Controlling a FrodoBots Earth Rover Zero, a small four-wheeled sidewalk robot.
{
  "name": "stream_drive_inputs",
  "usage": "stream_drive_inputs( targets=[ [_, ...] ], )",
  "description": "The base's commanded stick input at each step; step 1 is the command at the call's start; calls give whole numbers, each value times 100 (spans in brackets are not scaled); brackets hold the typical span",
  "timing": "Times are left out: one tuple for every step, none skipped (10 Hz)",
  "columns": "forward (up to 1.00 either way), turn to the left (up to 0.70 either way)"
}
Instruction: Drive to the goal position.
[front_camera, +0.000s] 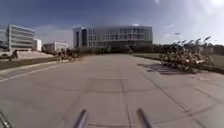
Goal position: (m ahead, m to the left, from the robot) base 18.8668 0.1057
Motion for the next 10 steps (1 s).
stream_drive_inputs(
  targets=[
    [70,-14],
    [70,-14],
    [70,-14],
    [70,-14],
    [70,-14],
    [70,-14],
    [70,-14],
    [70,-14],
    [70,-4],
    [70,0]
  ],
)
